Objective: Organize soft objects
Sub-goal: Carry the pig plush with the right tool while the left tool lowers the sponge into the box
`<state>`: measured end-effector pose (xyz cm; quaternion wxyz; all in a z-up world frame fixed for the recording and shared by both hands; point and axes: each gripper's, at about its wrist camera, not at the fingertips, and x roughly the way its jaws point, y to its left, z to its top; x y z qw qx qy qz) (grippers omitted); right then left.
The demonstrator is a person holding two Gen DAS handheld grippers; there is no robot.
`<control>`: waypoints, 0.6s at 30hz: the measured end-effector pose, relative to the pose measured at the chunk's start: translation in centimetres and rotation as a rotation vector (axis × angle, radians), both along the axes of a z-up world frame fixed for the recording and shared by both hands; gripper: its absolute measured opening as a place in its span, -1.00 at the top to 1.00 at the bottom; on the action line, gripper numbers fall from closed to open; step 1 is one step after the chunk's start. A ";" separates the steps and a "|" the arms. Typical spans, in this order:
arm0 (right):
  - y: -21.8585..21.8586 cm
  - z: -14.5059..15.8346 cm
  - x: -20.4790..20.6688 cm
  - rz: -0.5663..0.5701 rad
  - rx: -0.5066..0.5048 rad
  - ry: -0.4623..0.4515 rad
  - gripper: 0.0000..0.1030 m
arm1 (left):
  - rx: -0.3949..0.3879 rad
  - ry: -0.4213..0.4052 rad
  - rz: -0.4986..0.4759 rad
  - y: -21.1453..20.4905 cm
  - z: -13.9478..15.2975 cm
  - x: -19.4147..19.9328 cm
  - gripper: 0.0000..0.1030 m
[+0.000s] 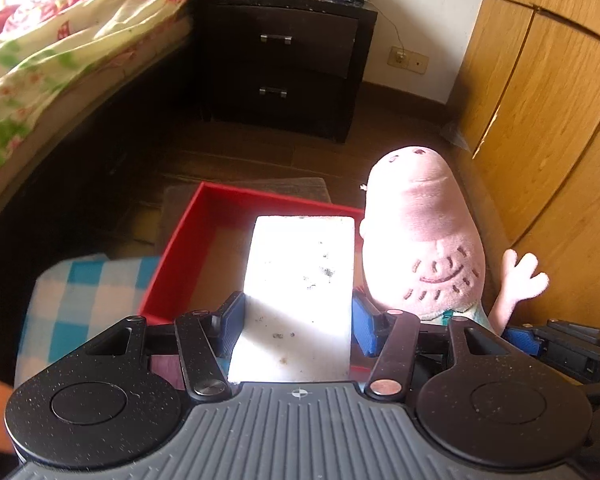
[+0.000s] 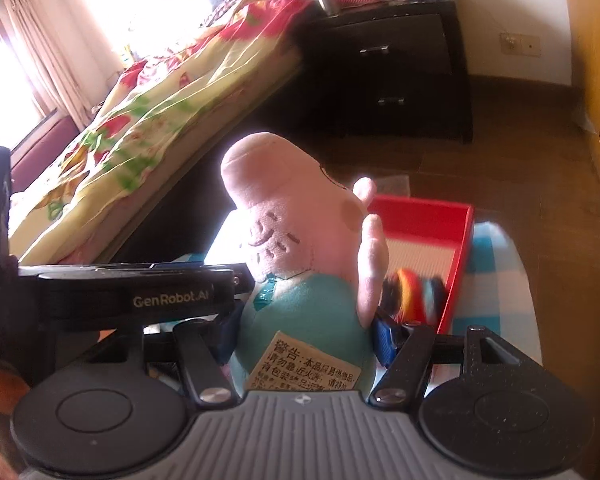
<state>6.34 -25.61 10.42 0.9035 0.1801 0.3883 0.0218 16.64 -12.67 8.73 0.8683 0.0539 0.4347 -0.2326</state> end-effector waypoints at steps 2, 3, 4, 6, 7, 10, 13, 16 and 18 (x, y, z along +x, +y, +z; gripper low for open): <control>-0.5 -0.7 1.2 -0.014 -0.008 0.000 0.17 | 0.024 -0.006 -0.001 -0.9 -0.8 1.2 -0.08; -0.6 -1.2 1.9 -0.019 -0.008 0.006 0.17 | 0.036 -0.007 0.002 -1.3 -1.3 1.8 -0.08; -0.8 -1.7 2.6 -0.025 -0.010 0.013 0.17 | 0.045 -0.009 0.007 -1.7 -1.8 2.3 -0.09; -1.2 -2.7 3.9 -0.039 -0.027 0.029 0.17 | 0.058 -0.004 0.018 -2.1 -2.9 3.5 -0.09; -1.4 -3.2 4.6 -0.046 -0.034 0.037 0.17 | 0.060 -0.001 0.023 -2.2 -3.5 4.1 -0.10; -1.9 -4.6 6.3 -0.069 -0.061 0.053 0.17 | 0.072 0.011 0.043 -2.3 -4.7 5.4 -0.12; -2.3 -5.6 7.6 -0.092 -0.087 0.061 0.17 | 0.072 0.029 0.066 -2.1 -5.5 6.5 -0.14; -2.6 -6.3 8.5 -0.100 -0.098 0.078 0.16 | 0.081 0.038 0.081 -1.9 -6.2 7.2 -0.16; -2.8 -6.7 9.1 -0.100 -0.102 0.089 0.16 | 0.078 0.047 0.087 -1.7 -6.4 7.4 -0.17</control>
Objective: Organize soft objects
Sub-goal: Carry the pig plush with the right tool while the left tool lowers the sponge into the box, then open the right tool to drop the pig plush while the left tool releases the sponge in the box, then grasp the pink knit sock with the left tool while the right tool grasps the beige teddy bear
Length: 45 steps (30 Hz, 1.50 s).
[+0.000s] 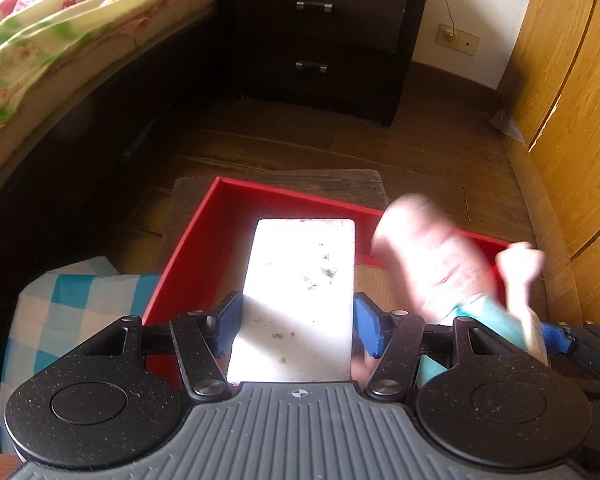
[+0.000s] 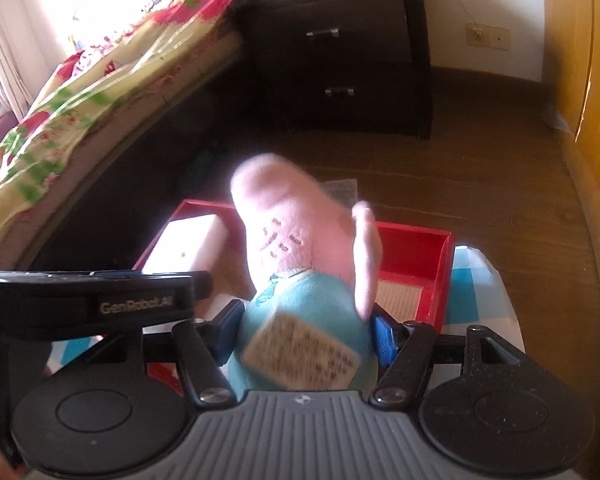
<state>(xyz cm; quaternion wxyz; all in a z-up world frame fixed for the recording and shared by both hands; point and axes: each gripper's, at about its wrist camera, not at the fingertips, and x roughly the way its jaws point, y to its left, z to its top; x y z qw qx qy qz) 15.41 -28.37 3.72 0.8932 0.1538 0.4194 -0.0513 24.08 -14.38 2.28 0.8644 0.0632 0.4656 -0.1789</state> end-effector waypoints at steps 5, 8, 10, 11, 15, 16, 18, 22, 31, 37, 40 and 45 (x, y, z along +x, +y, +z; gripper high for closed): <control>0.2 0.2 -0.1 -0.006 -0.017 -0.005 0.16 | -0.028 0.025 0.019 0.1 -0.1 0.6 -0.20; 0.2 0.5 -0.5 -0.002 -0.019 -0.009 0.16 | -0.018 0.019 0.026 0.1 0.1 0.4 -0.21; 0.2 0.7 -0.7 -0.004 -0.023 -0.011 0.16 | -0.009 0.019 0.028 0.0 0.2 0.3 -0.26; 0.1 0.7 -0.8 -0.007 -0.023 -0.013 0.16 | -0.008 0.014 0.029 -0.1 0.3 0.3 -0.31; -0.4 1.2 -1.3 -0.035 -0.004 -0.024 0.16 | -0.008 -0.021 0.027 -0.2 0.9 -0.2 -0.55; -0.6 1.3 -1.5 -0.038 0.002 -0.027 0.16 | -0.003 -0.020 0.024 -0.2 1.0 -0.3 -0.55; -0.8 1.6 -2.2 -0.037 0.011 -0.034 0.16 | 0.015 -0.015 0.005 0.0 1.3 -0.9 -0.55; -1.0 2.5 -4.4 -0.038 0.043 -0.056 0.16 | 0.011 -0.005 0.003 1.4 1.8 -2.9 -0.57; 0.6 3.9 -9.2 -0.025 0.060 -0.045 0.16 | 0.008 0.071 -0.032 3.3 0.8 -8.0 -0.57; 1.7 3.9 -12.0 -0.003 0.048 -0.009 0.16 | 0.001 0.118 -0.068 4.0 -1.2 -10.5 -0.56; 2.2 3.9 -13.2 0.003 0.052 -0.002 0.16 | -0.013 0.147 -0.067 4.3 -2.4 -10.8 -0.47; 2.7 4.0 -14.7 0.010 0.065 0.002 0.16 | -0.003 0.196 -0.092 4.2 -3.7 -11.5 -0.30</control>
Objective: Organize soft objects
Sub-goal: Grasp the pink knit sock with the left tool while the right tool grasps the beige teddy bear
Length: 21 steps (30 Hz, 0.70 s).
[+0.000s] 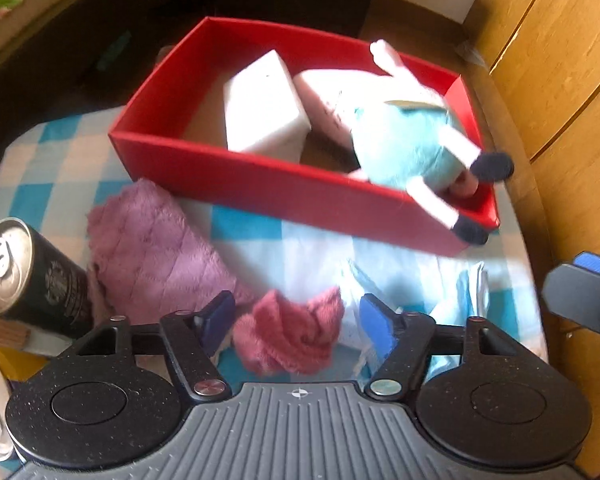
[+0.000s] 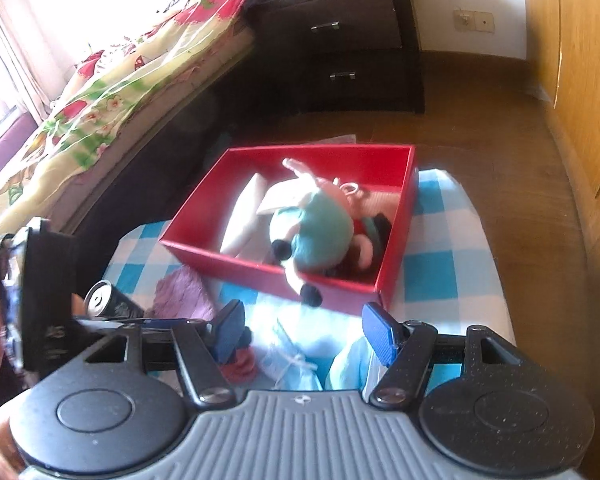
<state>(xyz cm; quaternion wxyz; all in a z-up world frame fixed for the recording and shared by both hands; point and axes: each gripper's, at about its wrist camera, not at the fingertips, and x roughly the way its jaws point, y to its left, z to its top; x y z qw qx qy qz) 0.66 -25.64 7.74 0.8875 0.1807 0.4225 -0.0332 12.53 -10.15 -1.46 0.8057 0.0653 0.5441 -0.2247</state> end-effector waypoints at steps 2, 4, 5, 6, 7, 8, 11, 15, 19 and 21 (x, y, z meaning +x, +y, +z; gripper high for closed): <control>0.1 0.0 -0.4 -0.001 0.005 0.000 0.15 | 0.007 0.008 -0.006 -0.1 -0.4 -0.3 -0.25; 0.3 -0.2 -0.7 0.007 0.006 0.011 0.15 | 0.012 0.026 -0.007 -0.1 -0.8 -0.5 -0.24; 0.4 -0.3 -0.8 0.008 0.007 0.014 0.15 | 0.011 0.028 -0.003 -0.1 -0.9 -0.6 -0.24; 0.5 -0.5 -0.9 0.012 0.009 0.021 0.15 | 0.013 0.029 0.001 -0.1 -1.1 -0.6 -0.22; 0.7 -0.8 -1.1 0.019 0.009 0.033 0.15 | 0.019 0.029 0.005 -0.2 -1.3 -0.6 -0.19; 0.8 -1.0 -1.3 0.025 0.008 0.044 0.15 | 0.026 0.030 0.008 -0.2 -1.5 -0.7 -0.18; 0.9 -1.7 -1.9 0.027 -0.003 0.074 0.13 | 0.045 0.026 0.007 -0.3 -2.0 -0.8 -0.16; 0.8 -3.1 -2.4 0.032 -0.024 0.135 0.07 | 0.065 0.027 0.032 -0.2 -2.3 -0.6 -0.01; 0.5 -4.3 -2.7 0.034 -0.047 0.186 0.05 | 0.088 0.020 0.039 -0.3 -2.4 -0.5 0.14; 0.1 -4.7 -2.8 0.027 -0.039 0.203 0.02 | 0.091 0.017 0.039 -0.3 -2.4 -0.6 0.23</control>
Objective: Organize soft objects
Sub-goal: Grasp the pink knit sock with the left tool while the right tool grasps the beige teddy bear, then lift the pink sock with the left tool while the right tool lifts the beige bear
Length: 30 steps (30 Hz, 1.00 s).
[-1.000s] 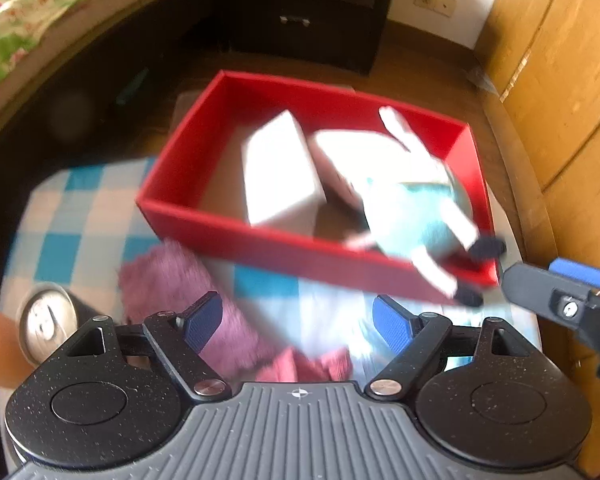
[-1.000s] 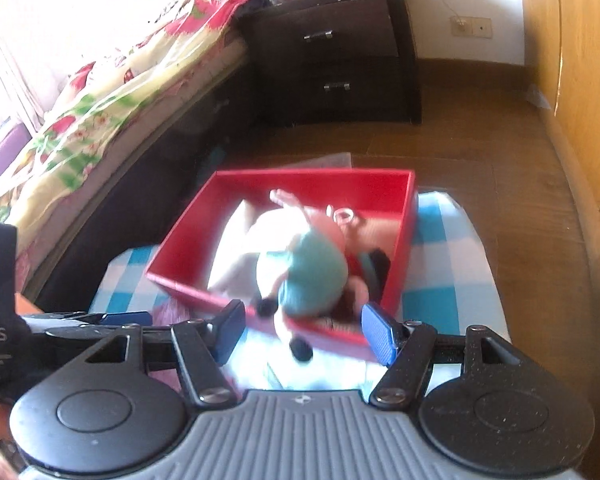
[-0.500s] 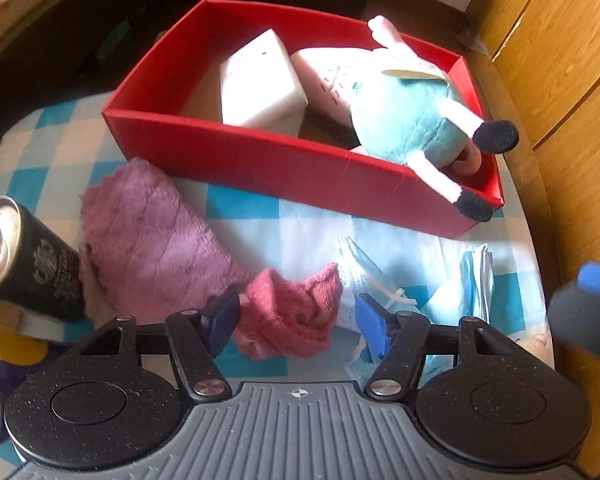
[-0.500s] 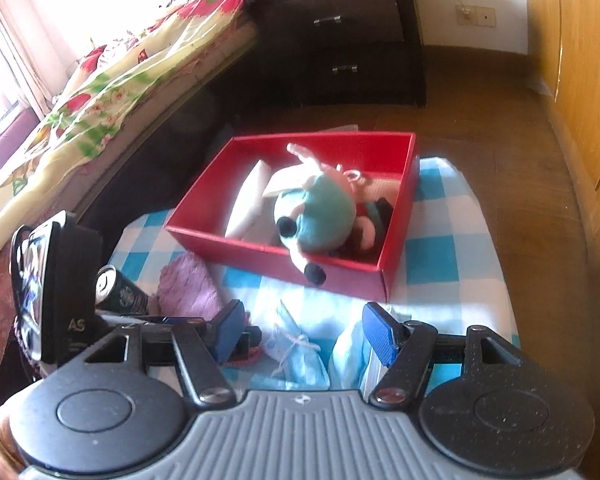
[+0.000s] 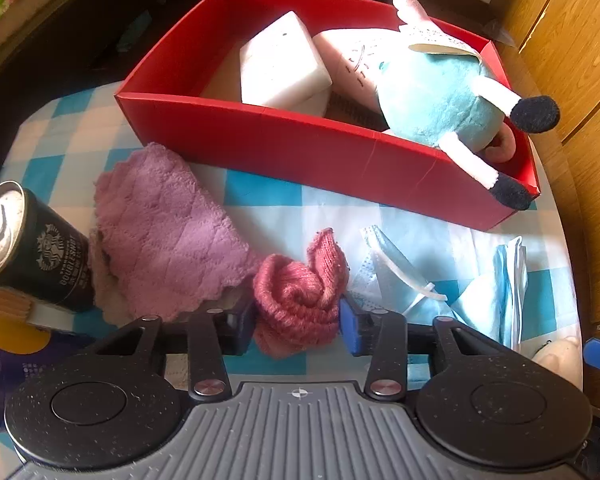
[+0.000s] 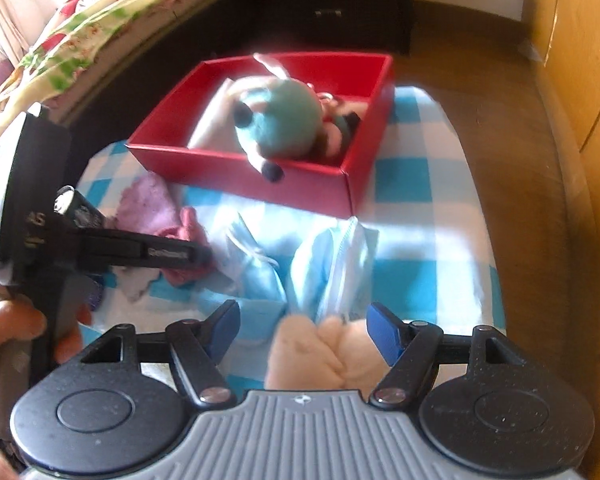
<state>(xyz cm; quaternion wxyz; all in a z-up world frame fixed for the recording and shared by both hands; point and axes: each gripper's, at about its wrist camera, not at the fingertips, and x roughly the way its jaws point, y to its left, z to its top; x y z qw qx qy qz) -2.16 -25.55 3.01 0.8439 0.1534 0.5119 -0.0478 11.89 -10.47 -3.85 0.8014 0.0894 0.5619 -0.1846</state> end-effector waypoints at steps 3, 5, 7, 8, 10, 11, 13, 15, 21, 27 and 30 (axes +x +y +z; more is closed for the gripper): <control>-0.2 -0.5 -0.1 0.034 -0.004 0.036 -0.20 | -0.008 0.009 -0.008 0.4 0.5 -0.2 0.38; -0.1 -0.8 -0.3 0.055 -0.010 0.047 -0.20 | -0.019 0.013 -0.009 0.9 1.0 -0.5 0.40; -0.1 -1.0 -0.6 0.074 -0.015 0.062 -0.20 | -0.031 0.008 -0.005 1.5 1.6 -0.9 0.42; -0.2 -1.1 -0.7 0.079 -0.021 0.067 -0.21 | -0.040 0.008 -0.004 1.8 2.0 -1.2 0.42; -0.1 -1.4 -0.9 0.109 -0.027 0.083 -0.31 | -0.061 0.006 -0.003 2.3 2.7 -1.9 0.42; 0.0 -1.7 -0.9 0.126 -0.034 0.094 -0.35 | -0.069 0.002 -0.001 2.6 3.1 -2.2 0.42; 0.2 -2.4 -0.9 0.142 -0.065 0.112 -0.39 | -0.091 0.002 -0.002 3.0 3.7 -2.7 0.42; 0.2 -3.1 -0.7 0.147 -0.083 0.131 -0.42 | -0.106 0.001 -0.002 3.2 4.1 -3.3 0.42; -1.1 -4.6 -0.2 0.090 -0.045 0.157 -0.42 | -0.123 0.012 -0.022 3.1 4.4 -4.0 0.41; -1.3 -4.1 -1.0 0.087 -0.023 0.158 -0.16 | -0.149 0.014 -0.035 3.0 4.8 -4.1 0.40; -1.5 -3.7 -1.2 0.075 -0.001 0.145 -0.05 | -0.154 0.009 -0.043 3.0 5.1 -4.4 0.40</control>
